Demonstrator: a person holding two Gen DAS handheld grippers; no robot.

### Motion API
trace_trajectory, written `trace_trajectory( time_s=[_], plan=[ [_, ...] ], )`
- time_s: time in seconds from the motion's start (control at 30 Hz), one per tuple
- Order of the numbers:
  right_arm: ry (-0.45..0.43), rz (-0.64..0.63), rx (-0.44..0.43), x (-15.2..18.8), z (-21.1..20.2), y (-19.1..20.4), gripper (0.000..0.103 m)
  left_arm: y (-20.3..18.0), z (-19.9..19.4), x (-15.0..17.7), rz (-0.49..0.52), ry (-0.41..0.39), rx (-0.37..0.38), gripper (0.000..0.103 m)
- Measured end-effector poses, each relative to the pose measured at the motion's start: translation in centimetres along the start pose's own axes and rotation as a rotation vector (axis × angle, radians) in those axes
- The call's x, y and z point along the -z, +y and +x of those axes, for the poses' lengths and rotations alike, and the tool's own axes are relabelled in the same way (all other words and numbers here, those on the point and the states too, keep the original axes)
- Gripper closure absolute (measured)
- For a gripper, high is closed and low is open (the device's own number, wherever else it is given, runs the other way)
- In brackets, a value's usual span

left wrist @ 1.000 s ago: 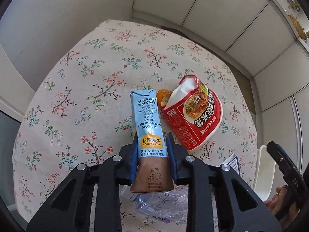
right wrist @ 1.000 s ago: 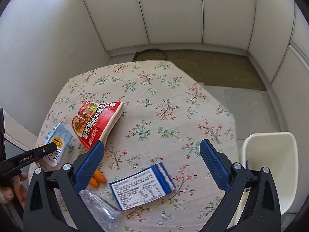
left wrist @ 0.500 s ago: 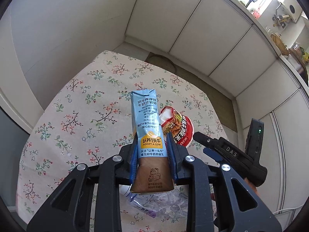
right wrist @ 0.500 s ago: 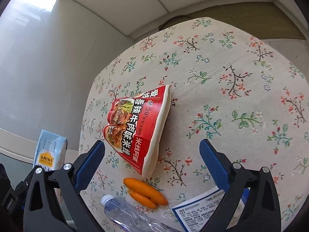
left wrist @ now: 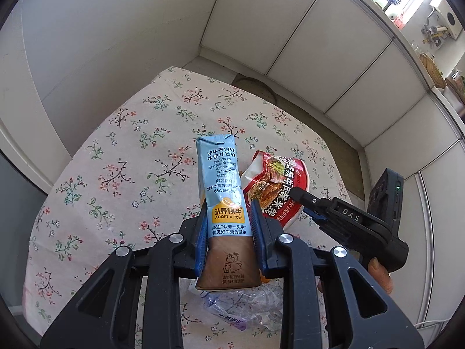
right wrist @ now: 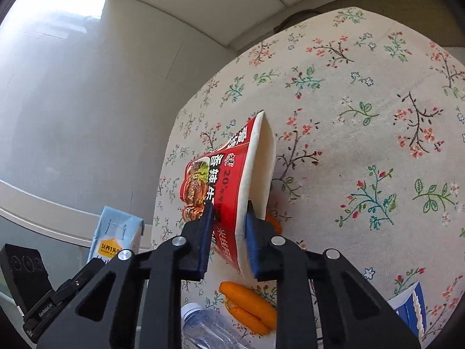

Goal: Collect trash
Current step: 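Carry the red bag toward the bin while the left tool carries the carton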

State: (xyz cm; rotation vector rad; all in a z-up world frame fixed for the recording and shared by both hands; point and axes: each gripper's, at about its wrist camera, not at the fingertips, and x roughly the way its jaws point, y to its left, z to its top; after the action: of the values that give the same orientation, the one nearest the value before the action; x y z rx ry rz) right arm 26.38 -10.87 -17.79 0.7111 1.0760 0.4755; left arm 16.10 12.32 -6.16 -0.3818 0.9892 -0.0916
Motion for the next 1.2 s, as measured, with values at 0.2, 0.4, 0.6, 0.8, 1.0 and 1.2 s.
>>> trace_trajectory(
  time_s=[0.2, 0.4, 0.6, 0.8, 1.0, 1.2],
  plan=[
    [-0.038, -0.159, 0.059, 1.5, -0.9, 4.5, 0.094, 0.2, -0.8, -0.3, -0.007, -0.028, -0.008, 0.077],
    [-0.086, -0.276, 0.138, 2.6, -2.2, 7.1, 0.097, 0.2, -2.2, -0.6, -0.015, -0.07, -0.006, 0.077],
    [-0.154, -0.317, 0.187, 2.8, -5.4, 7.6, 0.098, -0.3, -3.1, -0.9, -0.016, -0.105, 0.009, 0.077],
    [-0.223, -0.329, 0.207, 2.8, -8.5, 7.9, 0.098, -1.2, -3.9, -0.9, -0.014, -0.125, 0.029, 0.077],
    [-0.283, -0.337, 0.224, 2.7, -10.9, 8.2, 0.098, -2.7, -4.5, -1.0, -0.001, -0.146, 0.056, 0.077],
    [-0.351, -0.345, 0.274, 2.9, -13.6, 8.0, 0.098, -4.5, -5.0, -0.9, 0.02, -0.164, 0.085, 0.077]
  ],
)
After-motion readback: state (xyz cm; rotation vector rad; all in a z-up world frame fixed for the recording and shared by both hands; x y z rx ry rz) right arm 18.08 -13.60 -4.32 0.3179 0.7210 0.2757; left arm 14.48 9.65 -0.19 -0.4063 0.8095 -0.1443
